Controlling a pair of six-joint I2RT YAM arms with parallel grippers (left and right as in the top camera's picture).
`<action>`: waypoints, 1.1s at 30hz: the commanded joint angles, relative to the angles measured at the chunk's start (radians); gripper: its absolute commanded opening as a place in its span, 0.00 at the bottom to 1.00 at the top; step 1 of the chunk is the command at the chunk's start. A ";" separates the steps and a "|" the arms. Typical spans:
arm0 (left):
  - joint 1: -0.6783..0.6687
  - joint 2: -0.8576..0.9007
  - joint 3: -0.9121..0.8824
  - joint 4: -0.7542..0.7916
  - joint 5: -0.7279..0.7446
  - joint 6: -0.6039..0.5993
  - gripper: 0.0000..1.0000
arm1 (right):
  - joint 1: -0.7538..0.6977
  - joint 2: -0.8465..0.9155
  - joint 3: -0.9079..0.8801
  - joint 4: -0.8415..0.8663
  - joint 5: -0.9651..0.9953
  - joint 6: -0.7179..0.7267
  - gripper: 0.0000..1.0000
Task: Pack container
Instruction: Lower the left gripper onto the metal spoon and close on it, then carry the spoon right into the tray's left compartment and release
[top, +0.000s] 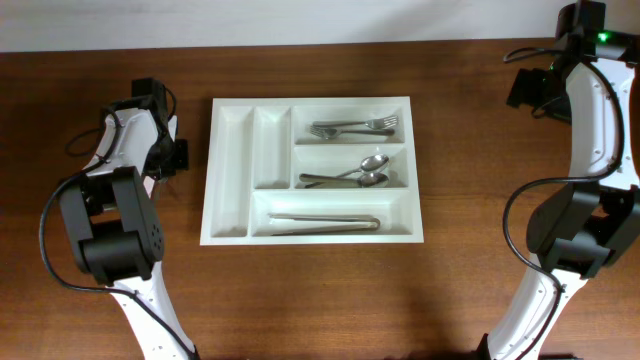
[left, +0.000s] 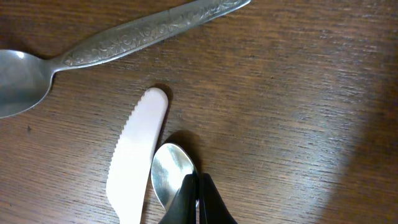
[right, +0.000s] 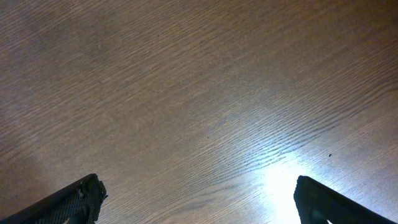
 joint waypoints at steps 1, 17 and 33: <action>0.009 0.033 0.003 -0.021 0.012 -0.026 0.02 | 0.003 0.004 0.004 0.000 0.016 0.000 0.99; 0.006 0.033 0.285 -0.162 0.012 -0.045 0.02 | 0.003 0.004 0.004 0.000 0.016 0.000 0.99; -0.133 0.033 0.359 -0.207 0.074 -0.103 0.02 | 0.003 0.004 0.004 0.000 0.016 0.000 0.99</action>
